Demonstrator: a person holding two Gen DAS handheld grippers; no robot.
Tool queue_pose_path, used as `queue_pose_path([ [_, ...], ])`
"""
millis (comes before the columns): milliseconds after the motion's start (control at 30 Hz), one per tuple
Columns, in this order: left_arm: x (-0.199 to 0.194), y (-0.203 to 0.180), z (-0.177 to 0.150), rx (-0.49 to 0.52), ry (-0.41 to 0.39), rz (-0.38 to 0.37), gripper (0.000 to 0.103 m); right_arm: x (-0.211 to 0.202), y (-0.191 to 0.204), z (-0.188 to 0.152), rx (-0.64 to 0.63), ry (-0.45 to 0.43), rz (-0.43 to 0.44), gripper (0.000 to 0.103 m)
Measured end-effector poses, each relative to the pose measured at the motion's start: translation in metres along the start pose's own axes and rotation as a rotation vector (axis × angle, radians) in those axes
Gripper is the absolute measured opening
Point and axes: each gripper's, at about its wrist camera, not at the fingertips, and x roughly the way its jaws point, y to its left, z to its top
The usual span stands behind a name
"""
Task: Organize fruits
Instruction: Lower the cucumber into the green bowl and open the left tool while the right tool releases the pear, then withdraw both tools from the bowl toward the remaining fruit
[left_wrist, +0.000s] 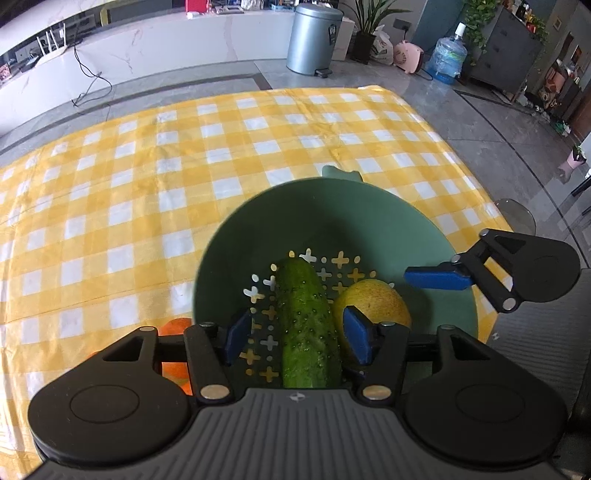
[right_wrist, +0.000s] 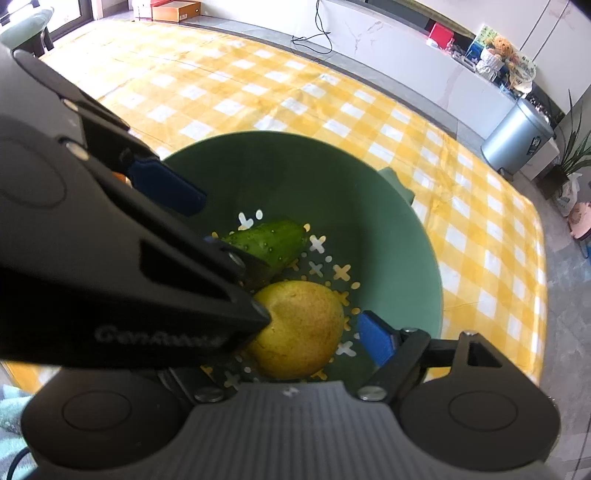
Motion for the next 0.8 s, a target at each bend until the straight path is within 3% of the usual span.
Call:
queue_pose_path([
  [233, -0.031, 0.002, -0.004, -0.011, -0.068, 0.003, 0.071, -0.022, 0.000, -0.007, 0.047, -0.069, -0.072, 0.086],
  [300, -0.042, 0.002, -0.006, -0.009, -0.087, -0.001, 0.072, -0.030, 0.000, -0.010, 0.073, -0.090, -0.078, 0.094],
  [533, -0.083, 0.005, -0.024, 0.046, -0.164, 0.036, 0.073, -0.051, 0.012, -0.023, 0.130, -0.184, -0.147, 0.094],
  [800, -0.125, 0.021, -0.057, 0.107, -0.225, 0.124, 0.073, -0.084, 0.039, -0.044, 0.332, -0.323, -0.070, 0.094],
])
